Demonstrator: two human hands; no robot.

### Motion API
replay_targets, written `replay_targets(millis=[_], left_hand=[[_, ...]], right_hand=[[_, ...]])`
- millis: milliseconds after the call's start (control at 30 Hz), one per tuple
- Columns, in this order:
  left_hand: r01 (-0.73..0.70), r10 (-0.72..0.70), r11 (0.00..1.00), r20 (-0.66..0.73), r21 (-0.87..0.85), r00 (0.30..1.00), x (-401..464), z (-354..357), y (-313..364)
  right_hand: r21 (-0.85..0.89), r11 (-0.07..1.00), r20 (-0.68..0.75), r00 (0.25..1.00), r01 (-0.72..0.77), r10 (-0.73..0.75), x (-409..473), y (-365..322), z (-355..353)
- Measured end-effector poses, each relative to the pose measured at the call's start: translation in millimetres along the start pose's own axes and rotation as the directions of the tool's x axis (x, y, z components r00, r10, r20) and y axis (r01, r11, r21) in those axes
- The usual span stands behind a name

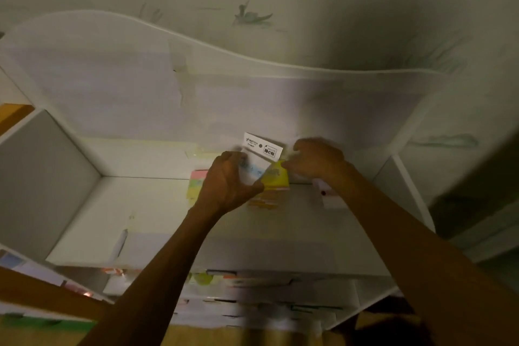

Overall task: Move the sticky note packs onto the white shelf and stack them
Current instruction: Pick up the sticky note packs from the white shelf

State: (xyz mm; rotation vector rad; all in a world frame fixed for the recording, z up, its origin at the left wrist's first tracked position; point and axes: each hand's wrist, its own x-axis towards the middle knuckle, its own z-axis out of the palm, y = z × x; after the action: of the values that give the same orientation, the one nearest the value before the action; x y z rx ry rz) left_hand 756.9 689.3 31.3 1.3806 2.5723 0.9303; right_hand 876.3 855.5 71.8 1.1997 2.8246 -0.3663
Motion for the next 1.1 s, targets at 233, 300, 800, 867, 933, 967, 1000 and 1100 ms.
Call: replay_targets(millis=[233,300,800,867,933,967,1000,1100], left_hand=[[-0.076,0.083,0.995,0.125,-0.062,0.989,-6,59,75],[-0.088,0.097,0.994,0.164,-0.060,0.982,-5,79,91],[0.010,-0.043,0.988,0.208,0.155,0.977,22,161,152],[-0.001,-0.036,0.982,0.192,0.190,0.981,22,165,151],[-0.011,-0.037,0.970,0.193,0.242,0.981,21,167,151],[-0.009,-0.044,0.965,0.193,0.262,0.980,21,167,151],[0.001,-0.054,0.963,0.191,0.270,0.980,21,166,151],[-0.002,-0.040,0.969,0.164,0.247,0.986,24,153,149]], right_hand=[[0.015,0.999,-0.071,0.997,-0.033,0.034,-22,79,-28],[0.019,0.998,-0.121,0.990,-0.067,0.068,-28,99,-29],[0.042,0.999,-0.153,0.988,0.016,-0.009,-58,151,-31],[0.044,0.999,-0.143,0.990,0.022,-0.016,-60,154,-30],[0.046,0.999,-0.134,0.991,0.019,-0.013,-63,155,-29],[0.044,0.999,-0.135,0.991,0.019,-0.013,-64,156,-29],[0.043,0.999,-0.136,0.991,0.021,-0.015,-65,157,-30],[0.055,0.998,-0.139,0.990,0.037,-0.029,-67,160,-30]])
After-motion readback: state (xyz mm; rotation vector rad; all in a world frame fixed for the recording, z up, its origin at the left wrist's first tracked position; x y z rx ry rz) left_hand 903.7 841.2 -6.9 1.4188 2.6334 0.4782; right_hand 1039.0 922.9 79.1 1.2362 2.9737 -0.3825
